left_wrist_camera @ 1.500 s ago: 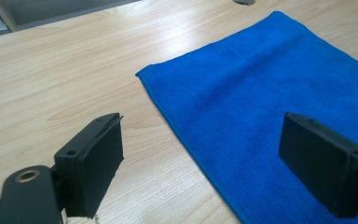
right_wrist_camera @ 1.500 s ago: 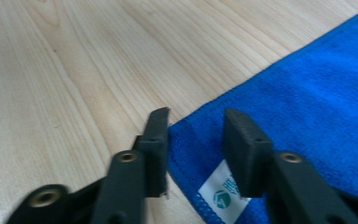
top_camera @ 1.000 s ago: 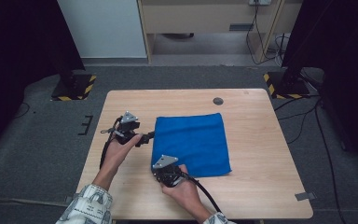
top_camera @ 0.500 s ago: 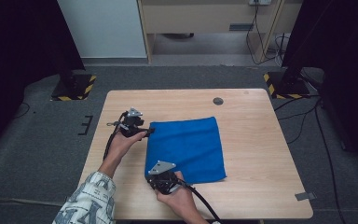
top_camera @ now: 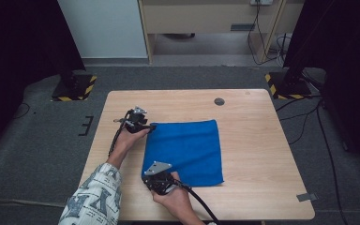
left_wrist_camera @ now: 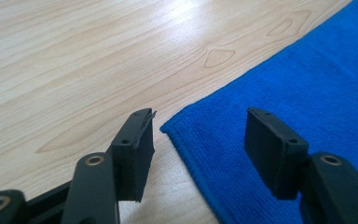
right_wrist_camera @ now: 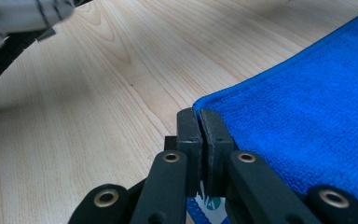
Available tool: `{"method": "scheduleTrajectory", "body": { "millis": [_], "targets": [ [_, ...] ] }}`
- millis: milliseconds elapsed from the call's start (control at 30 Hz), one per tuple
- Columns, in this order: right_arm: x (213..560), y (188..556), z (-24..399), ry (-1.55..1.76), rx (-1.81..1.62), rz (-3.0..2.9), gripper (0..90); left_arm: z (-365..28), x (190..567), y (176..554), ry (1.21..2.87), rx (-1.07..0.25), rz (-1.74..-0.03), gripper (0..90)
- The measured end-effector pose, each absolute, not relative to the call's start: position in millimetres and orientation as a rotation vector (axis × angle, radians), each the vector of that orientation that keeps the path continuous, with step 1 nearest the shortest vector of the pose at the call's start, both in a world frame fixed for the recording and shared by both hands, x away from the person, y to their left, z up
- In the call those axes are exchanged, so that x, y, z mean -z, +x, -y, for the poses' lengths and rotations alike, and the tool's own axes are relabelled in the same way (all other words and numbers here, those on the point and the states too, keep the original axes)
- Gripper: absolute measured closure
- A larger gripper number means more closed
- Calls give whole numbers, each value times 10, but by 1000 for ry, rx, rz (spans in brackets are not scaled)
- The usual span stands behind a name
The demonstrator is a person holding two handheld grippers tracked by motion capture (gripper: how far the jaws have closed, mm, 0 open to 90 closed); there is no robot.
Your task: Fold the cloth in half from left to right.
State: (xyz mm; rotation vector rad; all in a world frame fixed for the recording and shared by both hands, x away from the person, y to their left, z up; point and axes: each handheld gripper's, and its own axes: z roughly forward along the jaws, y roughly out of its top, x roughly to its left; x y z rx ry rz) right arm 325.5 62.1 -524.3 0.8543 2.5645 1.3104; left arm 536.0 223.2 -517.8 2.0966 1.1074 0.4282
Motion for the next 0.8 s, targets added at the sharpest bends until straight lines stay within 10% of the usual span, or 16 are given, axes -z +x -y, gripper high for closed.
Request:
{"method": "scheduleTrajectory", "body": {
  "millis": [400, 800],
  "targets": [
    [5218, 3233, -606, 850, -1310, -2564, 879, -2280, 5315, 5440, 2094, -463, -1131, 497],
    [5199, 3219, -544, 855, -1301, -2557, 879, -2172, 5311, 5371, 2084, -422, -1108, 874]
  ]
}}
